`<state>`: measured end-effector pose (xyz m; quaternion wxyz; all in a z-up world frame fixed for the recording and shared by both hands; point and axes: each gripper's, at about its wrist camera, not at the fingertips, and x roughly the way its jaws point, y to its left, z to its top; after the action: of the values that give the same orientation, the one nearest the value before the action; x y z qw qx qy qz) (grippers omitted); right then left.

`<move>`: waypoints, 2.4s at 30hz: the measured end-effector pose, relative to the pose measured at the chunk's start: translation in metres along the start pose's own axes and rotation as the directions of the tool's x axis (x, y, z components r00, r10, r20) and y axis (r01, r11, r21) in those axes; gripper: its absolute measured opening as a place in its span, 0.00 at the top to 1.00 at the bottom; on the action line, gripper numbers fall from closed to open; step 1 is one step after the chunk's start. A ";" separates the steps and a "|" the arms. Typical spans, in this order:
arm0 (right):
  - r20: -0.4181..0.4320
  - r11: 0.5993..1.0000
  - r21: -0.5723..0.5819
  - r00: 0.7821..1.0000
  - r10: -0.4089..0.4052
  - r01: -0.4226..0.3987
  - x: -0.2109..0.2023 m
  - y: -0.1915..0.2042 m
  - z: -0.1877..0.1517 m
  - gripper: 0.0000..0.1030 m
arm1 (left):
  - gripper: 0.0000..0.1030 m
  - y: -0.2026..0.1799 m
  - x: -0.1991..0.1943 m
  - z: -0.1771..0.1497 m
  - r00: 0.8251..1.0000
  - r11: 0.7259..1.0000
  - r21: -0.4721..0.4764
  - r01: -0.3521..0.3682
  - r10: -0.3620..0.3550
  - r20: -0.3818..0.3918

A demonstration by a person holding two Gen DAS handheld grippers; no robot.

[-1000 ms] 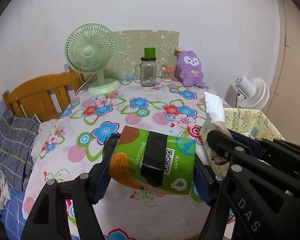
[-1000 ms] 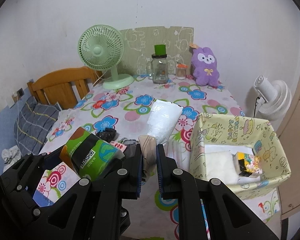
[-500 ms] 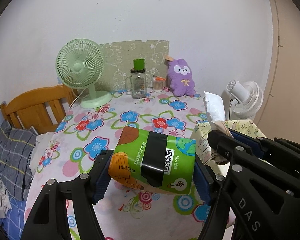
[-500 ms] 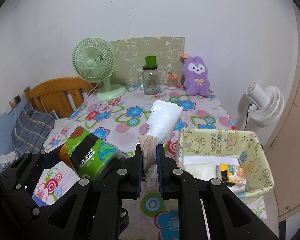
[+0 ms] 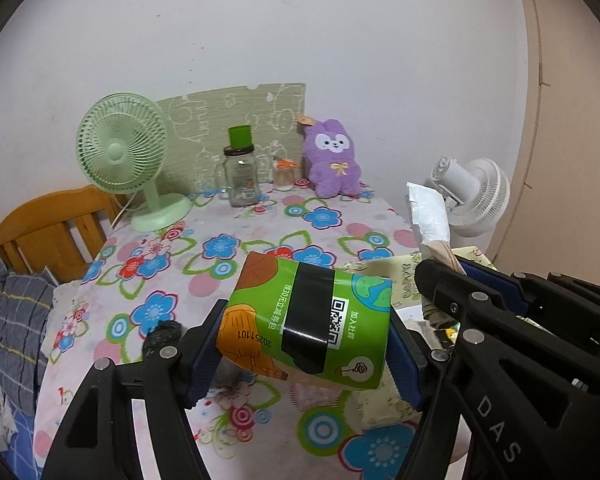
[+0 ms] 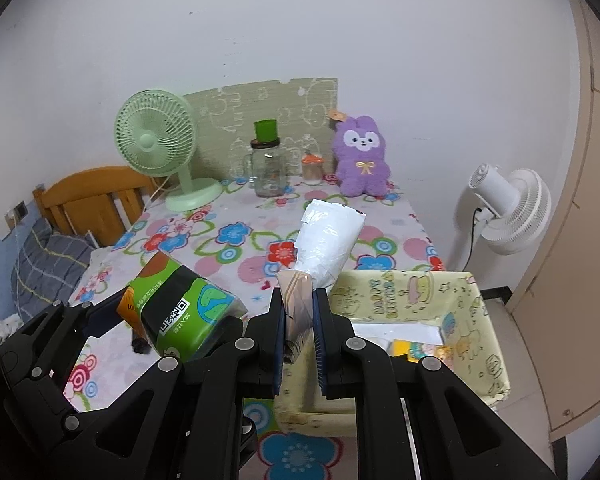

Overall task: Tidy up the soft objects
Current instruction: 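Carry the tissue pack with left while right carries the beige roll to the gift box, then open the left gripper over the box while right releases the beige roll inside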

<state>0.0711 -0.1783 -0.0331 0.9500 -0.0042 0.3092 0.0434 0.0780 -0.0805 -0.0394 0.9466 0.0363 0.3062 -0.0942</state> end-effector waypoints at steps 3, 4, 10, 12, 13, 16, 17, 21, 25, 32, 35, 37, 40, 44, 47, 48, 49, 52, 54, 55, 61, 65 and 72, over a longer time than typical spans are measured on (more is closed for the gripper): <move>0.000 1.000 0.006 1.000 -0.012 0.012 0.001 -0.010 0.001 0.85 | 0.29 -0.010 0.004 0.003 1.000 1.000 0.014 0.015 -0.015 -0.001; 0.000 1.000 0.008 1.000 -0.014 0.014 0.000 -0.012 0.001 0.85 | 0.29 -0.012 0.005 0.004 1.000 1.000 0.017 0.019 -0.019 -0.002; -0.007 0.999 0.023 0.999 -0.039 0.039 0.003 -0.031 0.001 0.85 | 0.29 -0.029 0.015 0.006 0.999 0.998 0.033 0.047 -0.047 -0.010; -0.011 0.998 0.027 0.999 -0.049 0.049 0.004 -0.037 0.001 0.85 | 0.29 -0.035 0.019 0.007 0.998 0.998 0.035 0.057 -0.057 -0.013; -0.012 0.998 0.029 0.998 -0.054 0.054 0.005 -0.040 0.001 0.85 | 0.29 -0.037 0.020 0.008 0.998 0.997 0.037 0.061 -0.061 -0.014; -0.016 0.997 0.036 0.998 -0.064 0.065 0.006 -0.048 0.000 0.85 | 0.29 -0.045 0.026 0.009 0.997 0.996 0.046 0.073 -0.072 -0.019; -0.018 0.997 0.038 0.998 -0.067 0.068 0.007 -0.051 0.000 0.85 | 0.29 -0.047 0.027 0.009 0.997 0.996 0.050 0.077 -0.076 -0.022; -0.024 0.996 0.047 0.996 -0.081 0.082 0.010 -0.063 -0.001 0.85 | 0.28 -0.057 0.034 0.011 0.995 0.993 0.068 0.092 -0.091 -0.028; -0.030 0.994 0.057 0.995 -0.095 0.097 0.012 -0.073 -0.001 0.85 | 0.28 -0.067 0.040 0.013 0.994 0.991 0.084 0.109 -0.106 -0.036; -0.055 0.991 0.074 0.992 -0.110 0.114 0.022 -0.092 -0.006 0.85 | 0.28 -0.085 0.055 0.012 0.989 0.983 0.119 0.137 -0.130 -0.065; -0.073 0.990 0.083 0.991 -0.110 0.116 0.029 -0.099 -0.008 0.85 | 0.28 -0.092 0.063 0.011 0.987 0.980 0.131 0.149 -0.138 -0.085; -0.083 0.989 0.087 0.991 -0.108 0.116 0.033 -0.103 -0.010 0.85 | 0.27 -0.095 0.069 0.011 0.985 0.978 0.141 0.151 -0.138 -0.099; -0.099 0.989 0.090 0.989 -0.109 0.118 0.039 -0.108 -0.013 0.85 | 0.27 -0.099 0.075 0.010 0.984 0.975 0.160 0.155 -0.138 -0.114; -0.122 0.989 0.086 0.986 -0.111 0.122 0.047 -0.113 -0.016 0.85 | 0.25 -0.104 0.083 0.007 0.981 0.972 0.172 0.162 -0.139 -0.135; -0.134 0.990 0.089 0.986 -0.101 0.114 0.052 -0.115 -0.017 0.85 | 0.21 -0.104 0.088 0.006 0.978 0.969 0.178 0.169 -0.143 -0.152; -0.138 0.990 0.090 0.986 -0.097 0.109 0.054 -0.116 -0.018 0.85 | 0.18 -0.104 0.089 0.006 0.978 0.969 0.180 0.167 -0.140 -0.157; -0.141 0.990 0.089 0.986 -0.092 0.105 0.055 -0.115 -0.019 0.85 | 0.15 -0.104 0.090 0.006 0.978 0.969 0.182 0.165 -0.137 -0.160; -0.149 0.992 0.087 0.986 -0.080 0.093 0.058 -0.114 -0.020 0.85 | 0.11 -0.102 0.092 0.005 0.977 0.969 0.187 0.161 -0.129 -0.170; -0.150 0.993 0.091 0.986 -0.068 0.082 0.060 -0.113 -0.020 0.85 | 0.08 -0.101 0.092 0.004 0.976 0.970 0.188 0.157 -0.124 -0.177; -0.151 0.993 0.094 0.987 -0.059 0.074 0.061 -0.112 -0.021 0.85 | 0.07 -0.100 0.092 0.004 0.976 0.970 0.189 0.155 -0.121 -0.178; -0.158 0.994 0.092 0.986 -0.050 0.065 0.062 -0.108 -0.022 0.84 | 0.04 -0.097 0.091 0.002 0.976 0.971 0.188 0.150 -0.116 -0.184; -0.166 0.994 0.076 0.984 -0.069 0.083 0.062 -0.105 -0.022 0.70 | 0.04 -0.095 0.089 -0.001 0.975 0.970 0.190 0.152 -0.115 -0.189; -0.150 0.992 0.097 0.987 -0.063 0.078 0.054 -0.103 -0.023 0.39 | 0.02 -0.092 0.081 -0.003 0.977 0.970 0.187 0.153 -0.120 -0.177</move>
<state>0.1096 -0.2772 -0.0857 0.9246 0.0306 0.3797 -0.0068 0.1227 -0.1825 -0.0901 0.9009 0.1176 0.3741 -0.1861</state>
